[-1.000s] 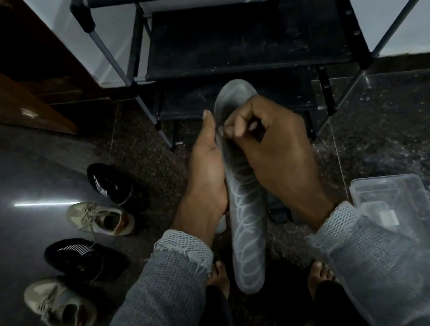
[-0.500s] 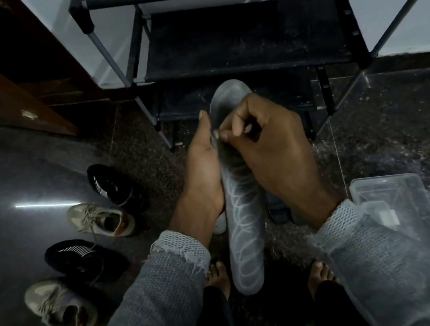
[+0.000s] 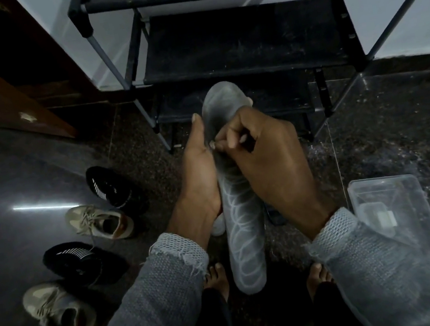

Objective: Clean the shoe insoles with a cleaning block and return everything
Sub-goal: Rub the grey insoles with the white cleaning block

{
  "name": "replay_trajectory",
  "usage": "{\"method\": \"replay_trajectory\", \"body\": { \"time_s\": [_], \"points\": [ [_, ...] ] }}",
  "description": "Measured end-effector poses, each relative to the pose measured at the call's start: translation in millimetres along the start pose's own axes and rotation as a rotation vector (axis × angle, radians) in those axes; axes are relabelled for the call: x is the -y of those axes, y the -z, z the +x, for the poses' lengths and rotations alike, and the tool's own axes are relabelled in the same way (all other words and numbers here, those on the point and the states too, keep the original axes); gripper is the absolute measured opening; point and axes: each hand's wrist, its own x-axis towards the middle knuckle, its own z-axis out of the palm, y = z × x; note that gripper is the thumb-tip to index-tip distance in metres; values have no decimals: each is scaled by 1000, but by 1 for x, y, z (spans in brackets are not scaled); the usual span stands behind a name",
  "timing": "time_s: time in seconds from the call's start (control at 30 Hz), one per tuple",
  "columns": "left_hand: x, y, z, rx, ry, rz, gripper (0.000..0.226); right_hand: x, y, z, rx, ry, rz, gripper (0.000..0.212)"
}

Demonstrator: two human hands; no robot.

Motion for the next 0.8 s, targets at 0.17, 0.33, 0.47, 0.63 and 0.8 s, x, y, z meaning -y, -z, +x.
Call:
{"method": "replay_trajectory", "body": {
  "time_s": [0.17, 0.33, 0.47, 0.63, 0.8],
  "points": [
    [-7, 7, 5, 20, -10, -85, 70, 1, 20, 8, 427, -34, 75, 25],
    [-7, 10, 9, 53, -5, -44, 80, -9, 32, 13, 154, -108, 162, 18],
    [-4, 9, 11, -12, -27, 44, 69, -14, 40, 17, -65, -100, 101, 18],
    [-5, 0, 10, -10, 24, 79, 66, -12, 24, 10, 11, 16, -135, 15],
    [-9, 4, 4, -37, 103, 27, 73, -9, 21, 7, 295, 62, -240, 22]
  ]
}}
